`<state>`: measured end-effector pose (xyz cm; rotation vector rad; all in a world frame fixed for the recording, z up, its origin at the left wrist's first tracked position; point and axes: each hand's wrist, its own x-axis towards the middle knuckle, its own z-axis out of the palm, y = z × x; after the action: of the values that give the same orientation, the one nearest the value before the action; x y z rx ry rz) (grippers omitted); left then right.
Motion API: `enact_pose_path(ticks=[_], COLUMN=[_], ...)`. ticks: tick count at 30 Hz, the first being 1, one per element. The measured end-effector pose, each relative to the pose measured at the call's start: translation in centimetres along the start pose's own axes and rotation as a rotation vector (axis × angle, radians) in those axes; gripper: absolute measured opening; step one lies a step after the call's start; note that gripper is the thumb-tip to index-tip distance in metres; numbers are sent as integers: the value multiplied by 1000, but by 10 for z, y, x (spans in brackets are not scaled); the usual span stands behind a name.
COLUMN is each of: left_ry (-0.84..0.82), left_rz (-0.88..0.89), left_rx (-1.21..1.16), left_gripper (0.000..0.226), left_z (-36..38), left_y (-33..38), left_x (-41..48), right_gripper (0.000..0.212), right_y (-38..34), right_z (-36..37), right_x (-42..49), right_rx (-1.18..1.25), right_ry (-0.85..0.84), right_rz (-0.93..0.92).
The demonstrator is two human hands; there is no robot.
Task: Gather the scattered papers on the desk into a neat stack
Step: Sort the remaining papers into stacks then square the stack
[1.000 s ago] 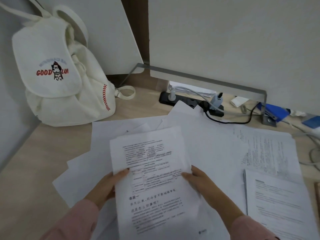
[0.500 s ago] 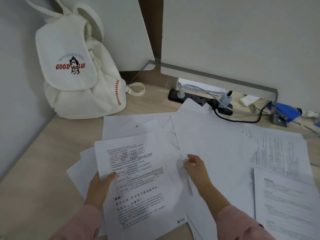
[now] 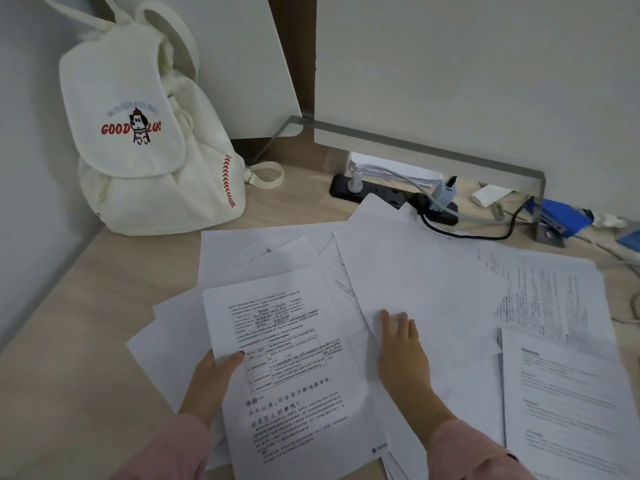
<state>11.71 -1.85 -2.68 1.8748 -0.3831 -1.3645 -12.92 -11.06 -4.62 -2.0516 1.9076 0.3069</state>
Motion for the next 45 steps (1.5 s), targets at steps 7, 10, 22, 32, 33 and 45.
enact_pose_path(ticks=[7, 10, 22, 32, 33, 45], left_ry=[-45, -70, -171, -173, -156, 159], left_rz=[-3, -27, -84, -78, -74, -65], left_rx=[-29, -102, -73, -146, -142, -106], left_gripper=[19, 19, 24, 29, 31, 24], left_z=[14, 21, 23, 21, 19, -56], left_y=[3, 8, 5, -6, -8, -16], left_x=[-4, -10, -6, -14, -14, -20], right_gripper=[21, 29, 23, 31, 29, 47], right_y=[9, 21, 59, 15, 10, -30], right_z=[-88, -114, -26, -5, -5, -27], right_x=[-19, -41, -71, -77, -76, 11], right_rx=[1190, 1660, 1446, 1201, 1174, 978], right_ry=[-231, -467, -305, -396, -411, -95], right_rz=[48, -98, 378, 302, 286, 171])
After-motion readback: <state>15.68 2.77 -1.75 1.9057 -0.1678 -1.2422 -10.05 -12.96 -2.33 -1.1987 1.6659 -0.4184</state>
